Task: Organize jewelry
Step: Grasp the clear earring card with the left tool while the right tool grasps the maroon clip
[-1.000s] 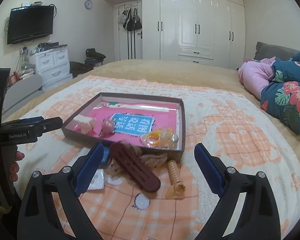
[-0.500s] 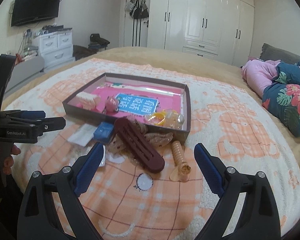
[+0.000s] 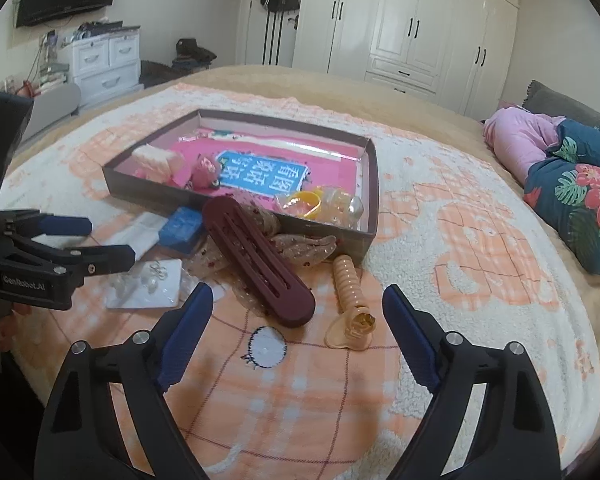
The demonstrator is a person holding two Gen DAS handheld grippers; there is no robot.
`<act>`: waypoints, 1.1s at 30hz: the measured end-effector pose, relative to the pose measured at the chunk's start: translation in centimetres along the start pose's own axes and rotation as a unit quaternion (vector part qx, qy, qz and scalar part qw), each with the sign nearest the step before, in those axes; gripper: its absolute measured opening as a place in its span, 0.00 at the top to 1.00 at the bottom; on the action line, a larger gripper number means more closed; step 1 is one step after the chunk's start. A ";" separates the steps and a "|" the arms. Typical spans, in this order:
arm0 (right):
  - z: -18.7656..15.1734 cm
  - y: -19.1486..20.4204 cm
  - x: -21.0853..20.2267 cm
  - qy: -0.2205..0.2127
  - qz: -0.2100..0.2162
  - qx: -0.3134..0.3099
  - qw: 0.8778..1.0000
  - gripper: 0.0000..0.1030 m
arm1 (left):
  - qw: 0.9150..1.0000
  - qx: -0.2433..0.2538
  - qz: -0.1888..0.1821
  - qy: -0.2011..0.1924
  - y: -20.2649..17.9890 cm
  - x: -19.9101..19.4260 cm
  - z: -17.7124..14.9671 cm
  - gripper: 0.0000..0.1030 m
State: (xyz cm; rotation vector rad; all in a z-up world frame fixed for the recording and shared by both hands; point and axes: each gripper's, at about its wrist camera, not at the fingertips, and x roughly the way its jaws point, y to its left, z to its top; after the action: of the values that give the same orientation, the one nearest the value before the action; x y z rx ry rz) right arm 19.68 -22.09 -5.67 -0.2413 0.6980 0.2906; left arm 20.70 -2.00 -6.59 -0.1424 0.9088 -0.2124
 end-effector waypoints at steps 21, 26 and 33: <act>0.6 1.3 5.2 0.056 0.029 -0.047 0.997 0.69 | 0.999 0.014 -0.028 0.015 -0.7 1.3 0.6 0.52; 0.4 1.1 4.2 0.053 0.070 -0.021 0.996 0.71 | 1.000 0.004 -0.030 0.007 -0.1 0.5 0.4 0.54; 0.5 1.6 2.4 0.035 0.113 -0.006 0.993 0.71 | 1.000 -0.018 -0.025 -0.005 1.5 -1.2 0.3 0.55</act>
State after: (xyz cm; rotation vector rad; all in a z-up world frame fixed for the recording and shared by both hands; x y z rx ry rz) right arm 21.18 -20.05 -7.11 -0.1840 0.7951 0.5039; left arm 20.40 -0.21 -5.80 -0.1997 0.8996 -0.2407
